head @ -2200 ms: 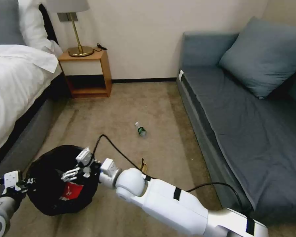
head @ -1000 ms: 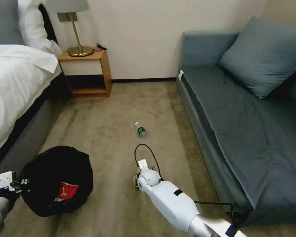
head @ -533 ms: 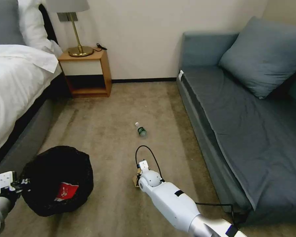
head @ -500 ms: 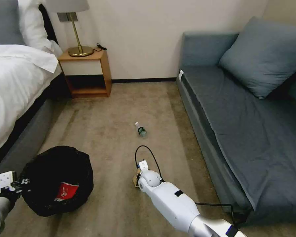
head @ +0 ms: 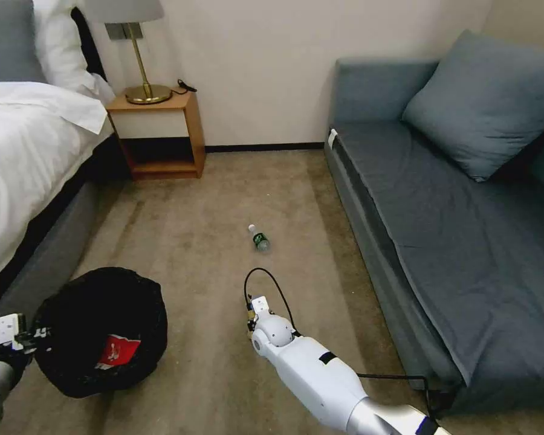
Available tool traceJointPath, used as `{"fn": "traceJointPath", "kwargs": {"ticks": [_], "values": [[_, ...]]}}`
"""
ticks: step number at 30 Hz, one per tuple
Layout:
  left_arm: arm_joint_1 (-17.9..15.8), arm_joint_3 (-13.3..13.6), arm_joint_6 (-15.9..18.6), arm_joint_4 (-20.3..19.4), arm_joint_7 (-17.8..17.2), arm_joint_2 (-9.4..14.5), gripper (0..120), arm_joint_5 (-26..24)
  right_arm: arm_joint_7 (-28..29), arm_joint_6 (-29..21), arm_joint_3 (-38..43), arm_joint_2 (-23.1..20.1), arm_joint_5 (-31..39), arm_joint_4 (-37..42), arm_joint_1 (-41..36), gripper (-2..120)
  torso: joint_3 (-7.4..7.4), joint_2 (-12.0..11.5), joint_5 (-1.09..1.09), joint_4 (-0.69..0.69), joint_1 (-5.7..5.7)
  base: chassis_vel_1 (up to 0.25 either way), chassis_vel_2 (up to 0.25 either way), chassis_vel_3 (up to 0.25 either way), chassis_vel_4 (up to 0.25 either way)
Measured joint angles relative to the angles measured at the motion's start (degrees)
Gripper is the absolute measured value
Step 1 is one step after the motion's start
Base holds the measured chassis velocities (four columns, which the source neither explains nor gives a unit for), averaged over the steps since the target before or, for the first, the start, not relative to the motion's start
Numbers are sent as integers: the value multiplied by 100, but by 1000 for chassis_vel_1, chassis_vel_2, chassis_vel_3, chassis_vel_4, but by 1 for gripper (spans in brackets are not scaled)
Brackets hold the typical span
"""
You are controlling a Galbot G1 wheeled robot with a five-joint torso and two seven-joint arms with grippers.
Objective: Pick up the trash bin, then pick up the garbage on the floor and place it into the trash bin.
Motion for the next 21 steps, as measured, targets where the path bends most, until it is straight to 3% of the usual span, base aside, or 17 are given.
{"fn": "traceJointPath", "kwargs": {"ticks": [8, 10, 11, 17, 21], "values": [[15, 20, 16, -69, -1, 1, 3, 0, -55, 612, -459, -678, 455, 2383, 55, 0, 0, 0, 0, -2, 0, 0, 0, 0, 0], [15, 20, 16, -69, -1, 1, 3, 0, -55, 612, -459, -678, 455, 2383, 55, 0, 0, 0, 0, -2, 0, 0, 0, 0, 0], [21, 20, 24, -133, -2, 12, 3, 0, -95, 995, -691, -712, 623, 2967, 189, 0, 0, 0, 0, -1, 0, 0, 0, 0, 0], [59, 12, 27, -224, -7, 13, 3, 0, -348, 1571, -1250, -488, 756, 3425, 387, 0, 0, 0, 0, 0, 0, 0, 0, 0, 0], [111, -12, 29, -287, -10, -22, 3, 0, -527, 1771, -1900, -59, 623, 3308, 463, 0, 0, 0, 0, 2, 0, 0, 0, 0, 0]]}}
